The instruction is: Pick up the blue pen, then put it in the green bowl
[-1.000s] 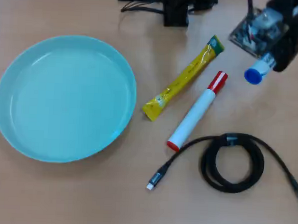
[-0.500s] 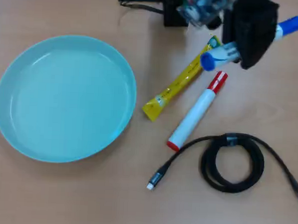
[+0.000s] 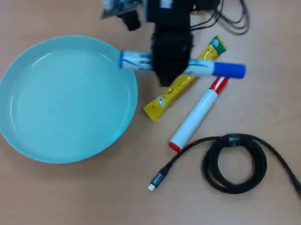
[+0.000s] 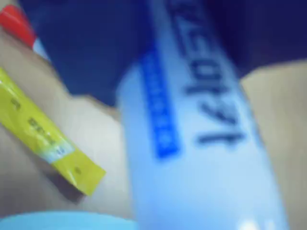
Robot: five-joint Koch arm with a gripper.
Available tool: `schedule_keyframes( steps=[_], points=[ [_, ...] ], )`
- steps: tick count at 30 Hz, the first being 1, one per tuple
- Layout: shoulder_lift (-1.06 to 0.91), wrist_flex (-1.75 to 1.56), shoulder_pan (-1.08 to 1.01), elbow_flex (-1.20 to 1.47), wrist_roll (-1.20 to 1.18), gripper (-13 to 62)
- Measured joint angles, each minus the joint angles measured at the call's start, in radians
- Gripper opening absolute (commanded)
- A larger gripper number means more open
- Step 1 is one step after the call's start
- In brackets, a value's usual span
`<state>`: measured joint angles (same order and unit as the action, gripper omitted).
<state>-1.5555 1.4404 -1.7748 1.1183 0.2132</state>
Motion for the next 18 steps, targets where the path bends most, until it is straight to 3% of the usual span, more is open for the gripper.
schedule_keyframes(
  steps=[18],
  points=[
    [-0.002, -0.219, -0.522, 0.032, 0.000, -6.8]
  ],
)
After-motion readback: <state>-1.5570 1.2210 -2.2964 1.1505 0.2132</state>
